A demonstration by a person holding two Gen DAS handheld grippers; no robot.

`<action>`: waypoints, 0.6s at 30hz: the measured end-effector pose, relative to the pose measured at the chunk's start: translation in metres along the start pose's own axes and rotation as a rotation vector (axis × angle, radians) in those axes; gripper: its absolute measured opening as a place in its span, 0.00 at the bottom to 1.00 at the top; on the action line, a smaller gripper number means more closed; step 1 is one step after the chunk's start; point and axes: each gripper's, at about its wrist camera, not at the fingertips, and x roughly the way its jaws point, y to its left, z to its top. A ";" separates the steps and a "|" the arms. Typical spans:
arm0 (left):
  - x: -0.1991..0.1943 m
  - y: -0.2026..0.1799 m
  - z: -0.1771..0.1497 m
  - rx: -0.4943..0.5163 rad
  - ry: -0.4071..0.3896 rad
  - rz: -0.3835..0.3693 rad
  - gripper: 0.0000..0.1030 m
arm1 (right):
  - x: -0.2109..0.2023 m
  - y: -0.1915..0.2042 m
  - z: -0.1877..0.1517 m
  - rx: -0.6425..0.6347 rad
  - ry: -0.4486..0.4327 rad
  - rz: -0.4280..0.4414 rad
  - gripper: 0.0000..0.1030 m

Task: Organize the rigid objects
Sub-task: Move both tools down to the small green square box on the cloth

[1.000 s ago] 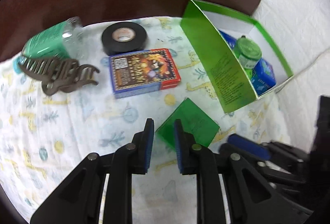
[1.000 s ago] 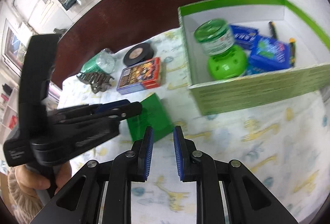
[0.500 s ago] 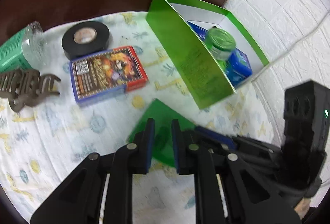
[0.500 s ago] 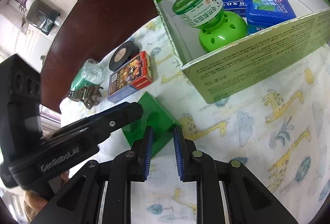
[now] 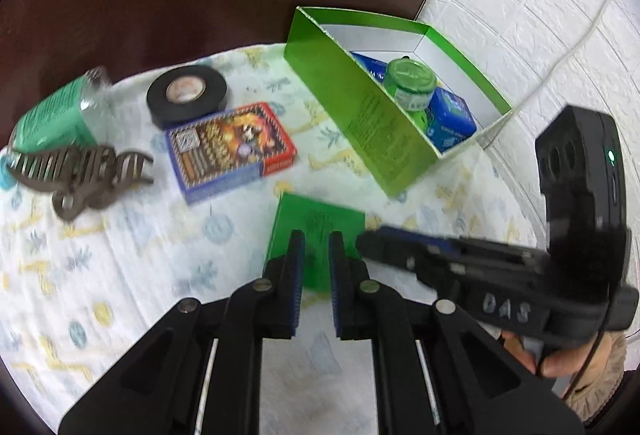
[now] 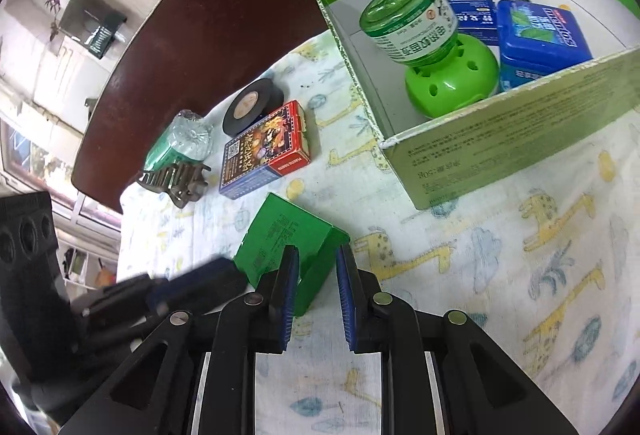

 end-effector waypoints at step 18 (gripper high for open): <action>0.008 -0.039 -0.023 0.098 0.088 -0.025 0.00 | 0.014 0.022 0.005 -0.072 0.048 0.028 0.22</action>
